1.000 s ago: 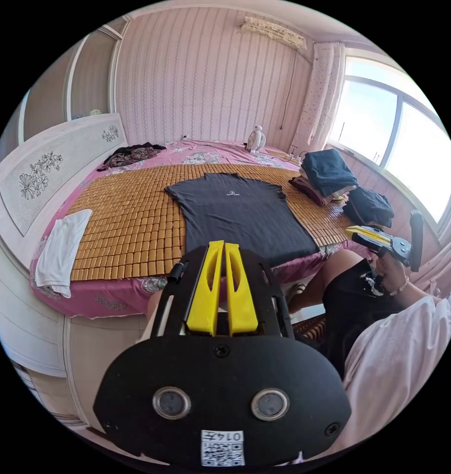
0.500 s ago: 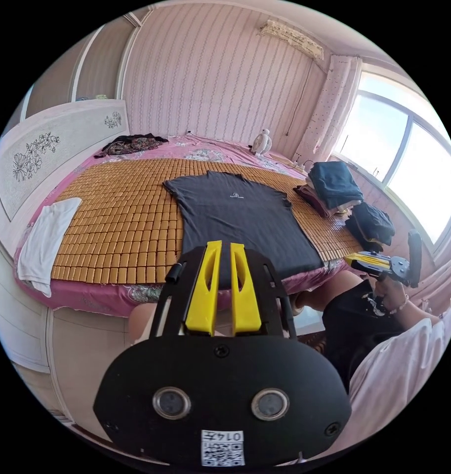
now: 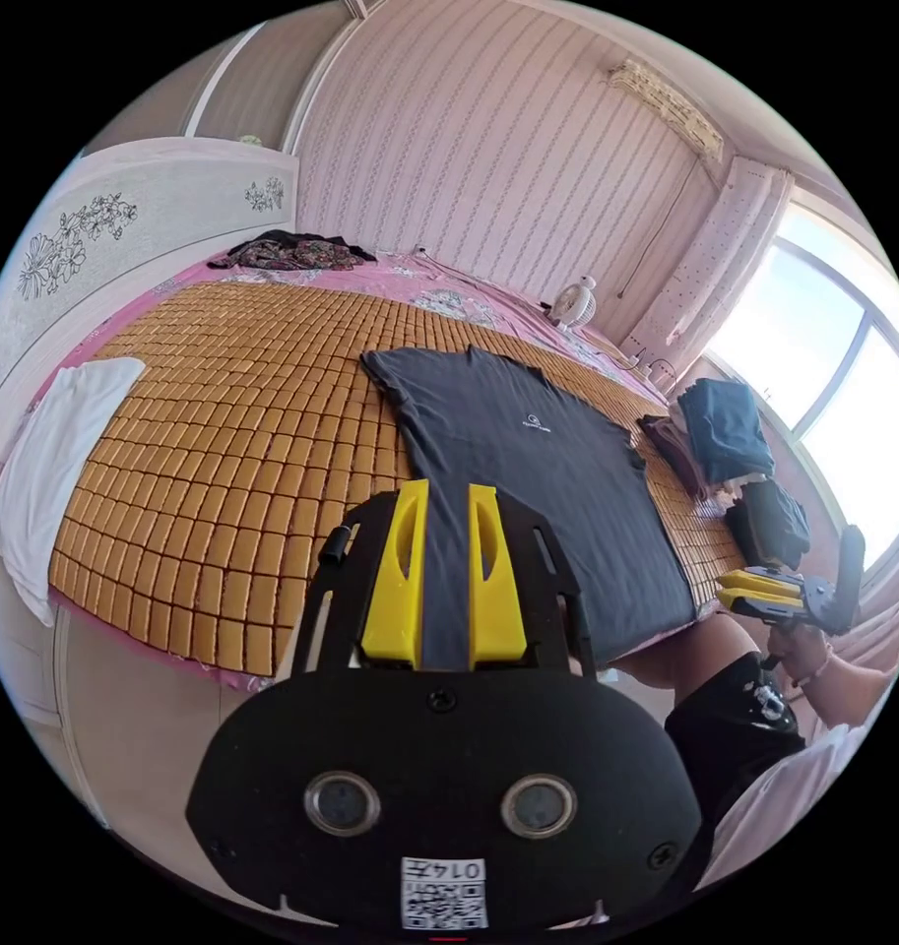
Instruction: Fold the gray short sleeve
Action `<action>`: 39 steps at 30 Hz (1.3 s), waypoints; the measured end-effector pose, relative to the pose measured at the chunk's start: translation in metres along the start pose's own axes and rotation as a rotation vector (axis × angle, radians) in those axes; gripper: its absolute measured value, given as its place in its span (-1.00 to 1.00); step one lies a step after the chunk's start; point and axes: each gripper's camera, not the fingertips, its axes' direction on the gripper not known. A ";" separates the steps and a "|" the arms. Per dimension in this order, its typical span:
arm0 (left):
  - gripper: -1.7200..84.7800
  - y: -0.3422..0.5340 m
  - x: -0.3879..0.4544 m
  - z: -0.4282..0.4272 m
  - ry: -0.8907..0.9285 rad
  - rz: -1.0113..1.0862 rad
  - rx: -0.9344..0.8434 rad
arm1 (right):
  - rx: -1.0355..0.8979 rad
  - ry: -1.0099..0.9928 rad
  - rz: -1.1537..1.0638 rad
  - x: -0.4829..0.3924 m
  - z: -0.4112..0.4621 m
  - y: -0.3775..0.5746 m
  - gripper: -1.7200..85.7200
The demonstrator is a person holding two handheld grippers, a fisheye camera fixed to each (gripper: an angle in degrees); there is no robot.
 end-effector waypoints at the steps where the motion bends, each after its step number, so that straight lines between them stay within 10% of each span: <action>1: -0.81 -0.005 -0.005 0.006 0.000 -0.003 0.001 | 0.001 -0.015 -0.021 0.004 0.009 -0.017 -0.80; 20: -0.84 -0.122 -0.095 0.186 -0.024 -0.136 -0.001 | -0.040 -0.148 -0.329 -0.037 0.237 -0.368 -0.80; 31: -0.84 -0.128 -0.125 0.260 0.044 -0.178 -0.150 | -0.115 0.070 -0.415 -0.063 0.311 -0.413 -0.86; 39: -0.88 -0.115 -0.094 0.283 -0.089 -0.016 -0.123 | -0.011 -0.130 -0.253 0.019 0.267 -0.429 -0.96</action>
